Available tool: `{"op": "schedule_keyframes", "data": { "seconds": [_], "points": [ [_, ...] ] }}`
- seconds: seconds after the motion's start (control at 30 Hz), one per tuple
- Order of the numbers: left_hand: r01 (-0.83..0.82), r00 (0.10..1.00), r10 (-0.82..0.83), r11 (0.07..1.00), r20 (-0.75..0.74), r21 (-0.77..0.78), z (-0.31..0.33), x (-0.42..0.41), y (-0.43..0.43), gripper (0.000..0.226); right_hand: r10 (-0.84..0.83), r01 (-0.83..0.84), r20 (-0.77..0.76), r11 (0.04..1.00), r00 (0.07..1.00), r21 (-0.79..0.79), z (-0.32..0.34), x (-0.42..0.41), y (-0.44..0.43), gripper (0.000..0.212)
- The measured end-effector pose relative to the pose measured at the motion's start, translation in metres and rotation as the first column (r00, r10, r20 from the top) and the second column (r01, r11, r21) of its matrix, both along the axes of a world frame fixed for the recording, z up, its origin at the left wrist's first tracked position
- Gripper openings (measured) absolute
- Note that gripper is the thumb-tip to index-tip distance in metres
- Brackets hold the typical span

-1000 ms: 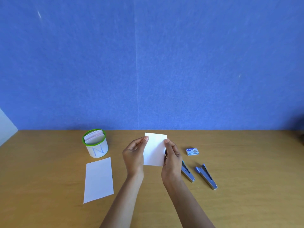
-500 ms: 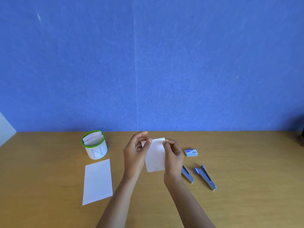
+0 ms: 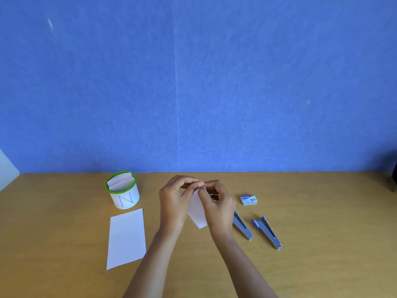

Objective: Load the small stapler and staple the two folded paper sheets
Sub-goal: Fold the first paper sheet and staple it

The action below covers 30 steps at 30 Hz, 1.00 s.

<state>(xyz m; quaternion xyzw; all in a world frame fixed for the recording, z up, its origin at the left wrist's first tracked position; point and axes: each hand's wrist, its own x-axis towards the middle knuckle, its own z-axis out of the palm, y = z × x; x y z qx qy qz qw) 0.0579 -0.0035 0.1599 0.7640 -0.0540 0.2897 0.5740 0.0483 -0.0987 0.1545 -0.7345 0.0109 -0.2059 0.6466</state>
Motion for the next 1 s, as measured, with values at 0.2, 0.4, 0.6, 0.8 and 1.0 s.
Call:
{"op": "schedule_keyframes", "data": {
  "seconds": [0.2, 0.4, 0.6, 0.8, 1.0],
  "points": [
    [-0.084, 0.995, 0.087, 0.995, 0.055, -0.045, 0.008, -0.003, -0.002, 0.021, 0.032, -0.03, -0.103, 0.999, 0.994, 0.023, 0.009, 0.005, -0.004, 0.012],
    [-0.096, 0.99, 0.098, 0.995, 0.097, -0.028, 0.015, -0.002, -0.001, 0.019, 0.07, -0.041, -0.191, 0.988, 0.979, 0.152, 0.004, 0.002, -0.01, 0.016],
    [-0.165, 0.98, 0.177, 0.978, 0.087, -0.131, 0.021, 0.001, 0.007, 0.031, 0.046, 0.001, -0.265, 0.984, 0.963, 0.176, -0.008, -0.002, -0.024, 0.011],
    [-0.193, 0.976, 0.196, 0.98, 0.093, -0.041, 0.041, 0.013, 0.042, 0.009, -0.065, 0.129, -0.318, 0.974, 0.946, 0.186, -0.019, -0.007, -0.047, 0.01],
    [0.084, 0.996, -0.091, 0.974, 0.021, 0.212, 0.047, 0.013, 0.022, 0.01, 0.232, -0.243, -0.083, 0.954, 0.969, -0.174, 0.018, 0.002, -0.025, 0.016]
  ]
}}
